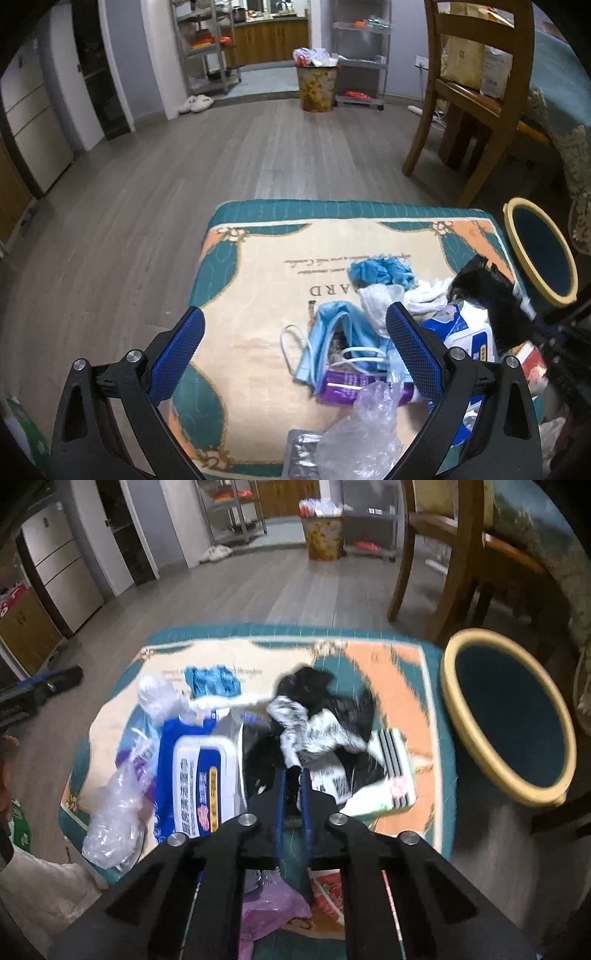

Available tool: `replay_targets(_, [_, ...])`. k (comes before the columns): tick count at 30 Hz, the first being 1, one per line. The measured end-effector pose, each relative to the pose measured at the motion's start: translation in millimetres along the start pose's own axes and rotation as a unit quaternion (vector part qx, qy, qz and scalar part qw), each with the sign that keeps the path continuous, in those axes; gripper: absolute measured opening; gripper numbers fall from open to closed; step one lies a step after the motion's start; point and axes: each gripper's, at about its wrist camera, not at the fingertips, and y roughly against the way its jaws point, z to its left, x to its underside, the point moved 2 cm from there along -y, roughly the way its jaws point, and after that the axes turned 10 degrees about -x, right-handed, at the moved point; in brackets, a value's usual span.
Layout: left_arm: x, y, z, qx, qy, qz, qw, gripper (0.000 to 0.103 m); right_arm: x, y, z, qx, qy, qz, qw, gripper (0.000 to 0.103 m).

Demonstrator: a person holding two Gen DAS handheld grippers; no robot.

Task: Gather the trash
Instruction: 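Grasp the black plastic bag with the right gripper while the left gripper grasps white tissue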

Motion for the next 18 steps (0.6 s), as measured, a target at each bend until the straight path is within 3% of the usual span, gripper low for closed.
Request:
replay_targets(5, [-0.1, -7.9, -32.5, 0.040, -0.045, 0.000, 0.9982, 0.095, -20.8, 27.5, 10.0, -0.013, 0.018, -0.035, 0.999, 0.002])
replay_targets(9, [-0.9, -21.4, -55.5, 0.064, -0.074, 0.010, 0.9952, 0.074, -27.4, 32.8, 10.4, -0.022, 0.020, -0.046, 0.998, 0.001])
replay_targets(14, [0.9, -40.1, -65.0, 0.069, -0.080, 0.030, 0.9939, 0.062, -28.2, 32.6, 11.6, -0.032, 0.023, -0.051, 0.998, 0.001])
replay_targets(18, [4.5, -53.3, -70.9, 0.065, -0.093, 0.048, 0.9923, 0.037, -32.3, 35.5, 13.5, -0.036, 0.029, -0.055, 0.997, 0.001])
